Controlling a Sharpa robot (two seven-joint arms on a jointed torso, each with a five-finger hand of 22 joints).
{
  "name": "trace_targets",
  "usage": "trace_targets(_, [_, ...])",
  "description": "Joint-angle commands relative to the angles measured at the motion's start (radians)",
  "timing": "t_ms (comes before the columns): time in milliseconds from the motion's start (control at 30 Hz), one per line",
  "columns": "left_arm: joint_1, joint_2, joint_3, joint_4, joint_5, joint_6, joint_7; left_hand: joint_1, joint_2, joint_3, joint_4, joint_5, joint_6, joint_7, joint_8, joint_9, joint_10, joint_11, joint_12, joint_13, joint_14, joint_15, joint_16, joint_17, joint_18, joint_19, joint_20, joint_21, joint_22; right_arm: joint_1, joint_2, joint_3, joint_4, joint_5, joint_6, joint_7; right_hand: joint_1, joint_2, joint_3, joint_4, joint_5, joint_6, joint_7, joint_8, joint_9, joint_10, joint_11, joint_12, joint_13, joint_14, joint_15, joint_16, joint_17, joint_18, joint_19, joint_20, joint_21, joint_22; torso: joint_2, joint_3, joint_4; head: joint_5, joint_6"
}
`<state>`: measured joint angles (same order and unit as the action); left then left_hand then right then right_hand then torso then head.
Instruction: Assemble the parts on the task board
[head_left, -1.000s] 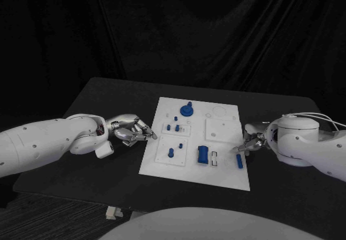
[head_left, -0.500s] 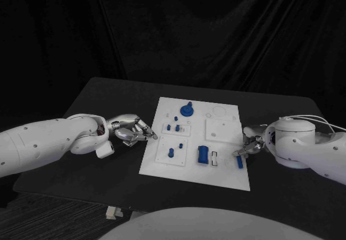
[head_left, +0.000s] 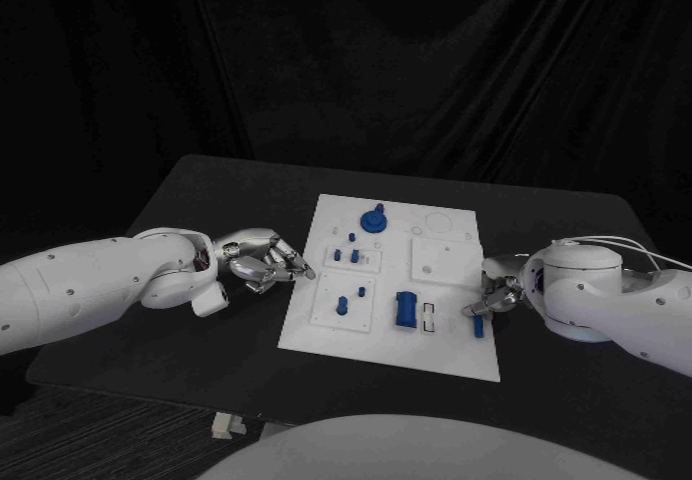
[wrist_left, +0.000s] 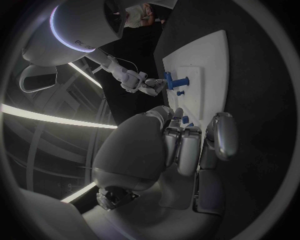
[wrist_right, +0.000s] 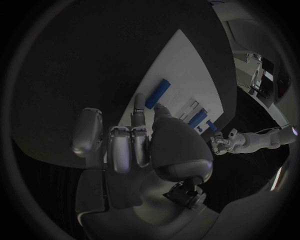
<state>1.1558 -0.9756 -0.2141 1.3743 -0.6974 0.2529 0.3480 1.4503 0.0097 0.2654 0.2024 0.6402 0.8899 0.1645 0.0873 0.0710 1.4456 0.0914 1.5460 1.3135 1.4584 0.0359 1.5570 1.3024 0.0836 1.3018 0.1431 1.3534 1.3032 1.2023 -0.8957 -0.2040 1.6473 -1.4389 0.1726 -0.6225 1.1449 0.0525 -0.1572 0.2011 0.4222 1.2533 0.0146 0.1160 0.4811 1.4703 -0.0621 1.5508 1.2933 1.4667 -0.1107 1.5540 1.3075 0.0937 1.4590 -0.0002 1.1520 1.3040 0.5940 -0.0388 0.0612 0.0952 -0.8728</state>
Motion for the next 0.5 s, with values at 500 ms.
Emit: trace_targets(500, [-0.003,0.004,0.001,-0.001,0.006,0.016,0.006,-0.014,0.018,0.041,-0.01,0.02,0.007,0.003,0.019,0.003,0.125,-0.003,0.025,0.257,0.112,0.001,0.014,0.268,-0.01,0.01,0.005,-0.003,0.124,-0.02,0.004,-0.003,-0.006,0.095,-0.075,-0.018,0.137,-0.026,0.108,-0.104,0.072,-0.028,0.0,-0.032,-0.037,0.1,0.005,0.02,0.277,0.103,0.0,0.014,0.259,0.001,-0.026,0.002,-0.088,0.136,0.0,-0.0001,0.0001,0.004,0.0])
